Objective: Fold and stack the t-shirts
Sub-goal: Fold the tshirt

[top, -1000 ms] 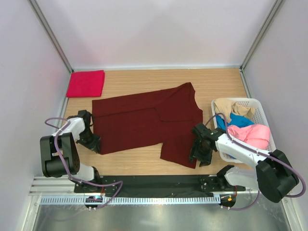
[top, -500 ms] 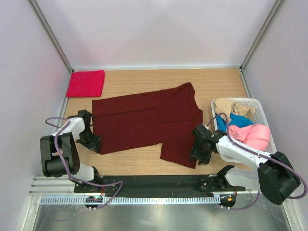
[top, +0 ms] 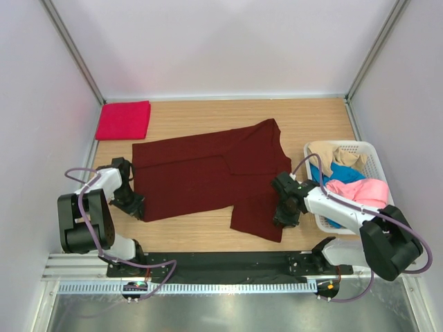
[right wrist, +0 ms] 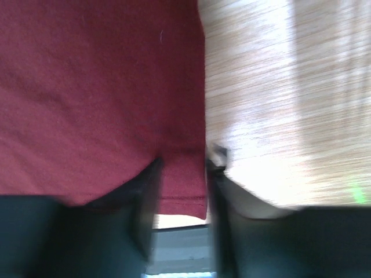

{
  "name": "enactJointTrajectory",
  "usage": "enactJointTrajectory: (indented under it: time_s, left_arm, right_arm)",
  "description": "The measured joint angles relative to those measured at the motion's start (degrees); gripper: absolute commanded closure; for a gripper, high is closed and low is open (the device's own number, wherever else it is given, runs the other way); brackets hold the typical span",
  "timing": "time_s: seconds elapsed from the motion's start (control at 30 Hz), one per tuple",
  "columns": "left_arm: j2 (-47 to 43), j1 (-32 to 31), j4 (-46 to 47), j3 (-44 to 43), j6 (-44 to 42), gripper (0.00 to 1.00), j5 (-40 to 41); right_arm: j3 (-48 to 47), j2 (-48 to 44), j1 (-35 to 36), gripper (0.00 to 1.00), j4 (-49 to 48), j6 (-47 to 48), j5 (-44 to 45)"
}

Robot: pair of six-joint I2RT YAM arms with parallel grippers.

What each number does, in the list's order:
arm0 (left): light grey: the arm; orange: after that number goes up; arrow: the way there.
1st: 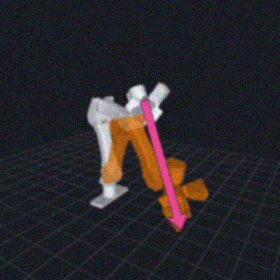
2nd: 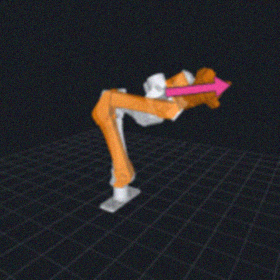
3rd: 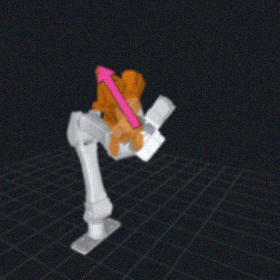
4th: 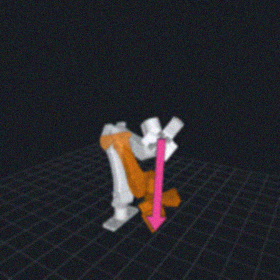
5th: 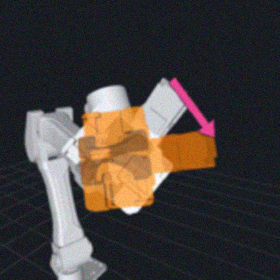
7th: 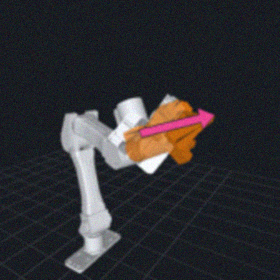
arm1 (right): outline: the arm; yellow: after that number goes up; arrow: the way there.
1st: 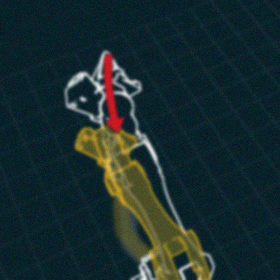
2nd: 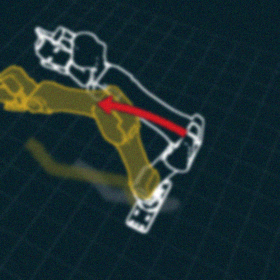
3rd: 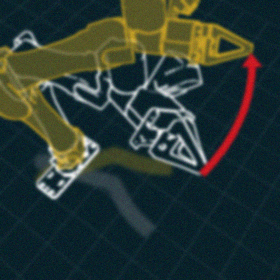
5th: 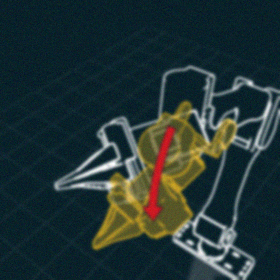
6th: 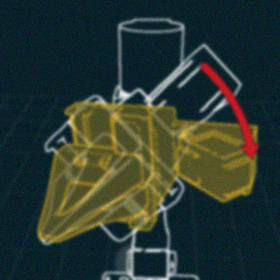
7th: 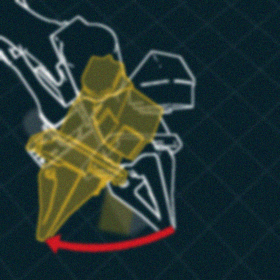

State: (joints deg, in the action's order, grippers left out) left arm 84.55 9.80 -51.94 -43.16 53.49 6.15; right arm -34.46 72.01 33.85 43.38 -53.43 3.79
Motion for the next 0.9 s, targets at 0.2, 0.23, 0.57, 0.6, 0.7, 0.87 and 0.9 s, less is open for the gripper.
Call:
enactJointTrajectory:
  time_s: [0.2,0.23,0.57,0.6,0.7,0.87,0.9]
  left_arm:
    - [0.1,0.0,-0.1,-0.1,0.0,1.00,0.1]
    - [0.1,0.0,-0.2,-0.1,0.0,1.00,0.3]
    - [-1.9,0.1,-4.7,-2.3,0.7,1.00,4.9]
    - [-2.1,0.1,-5.5,-3.0,1.0,1.00,5.3]
    - [-2.3,0.1,-8.0,-5.1,1.6,1.00,5.9]
    - [-2.0,0.1,-10.8,-8.6,1.2,1.00,6.1]
    - [-1.9,0.1,-11.1,-9.3,1.0,1.00,6.1]
  right_arm:
    - [0.0,-0.8,-0.5,0.99,-0.2,1.5,1.6]
    - [0.0,-1.6,-0.5,0.99,0.2,2.1,1.9]
    - [-8.6,-15.6,-0.6,0.99,5.5,7.4,2.3]
    - [-9.6,-15.3,-0.6,0.99,5.5,7.8,2.1]
    - [-12.0,-13.3,-0.6,0.99,5.4,9.1,1.2]
    - [-17.3,-8.3,-1.2,0.99,5.4,11.6,-0.3]
    - [-19.1,-6.9,-1.5,0.99,5.6,12.3,-0.7]
